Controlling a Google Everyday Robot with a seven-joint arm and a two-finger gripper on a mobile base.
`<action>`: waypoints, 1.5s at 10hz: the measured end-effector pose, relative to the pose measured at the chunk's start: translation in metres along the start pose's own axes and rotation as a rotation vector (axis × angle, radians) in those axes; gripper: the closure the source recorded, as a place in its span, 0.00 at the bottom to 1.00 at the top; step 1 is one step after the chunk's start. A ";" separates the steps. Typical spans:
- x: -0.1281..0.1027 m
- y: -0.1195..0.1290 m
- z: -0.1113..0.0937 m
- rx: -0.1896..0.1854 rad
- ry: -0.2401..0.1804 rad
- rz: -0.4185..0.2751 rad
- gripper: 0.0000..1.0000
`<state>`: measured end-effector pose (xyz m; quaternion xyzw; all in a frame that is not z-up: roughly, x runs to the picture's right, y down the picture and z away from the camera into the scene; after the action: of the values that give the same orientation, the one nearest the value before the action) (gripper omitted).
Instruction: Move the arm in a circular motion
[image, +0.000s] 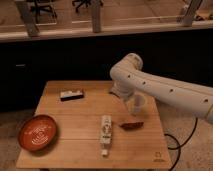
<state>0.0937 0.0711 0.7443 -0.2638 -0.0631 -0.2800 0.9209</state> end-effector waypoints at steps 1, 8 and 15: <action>0.000 0.000 0.000 0.000 0.000 -0.008 0.20; -0.002 0.000 0.003 -0.004 0.001 -0.079 0.20; -0.001 0.000 0.010 -0.003 -0.001 -0.145 0.20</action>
<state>0.0933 0.0761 0.7528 -0.2602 -0.0820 -0.3458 0.8978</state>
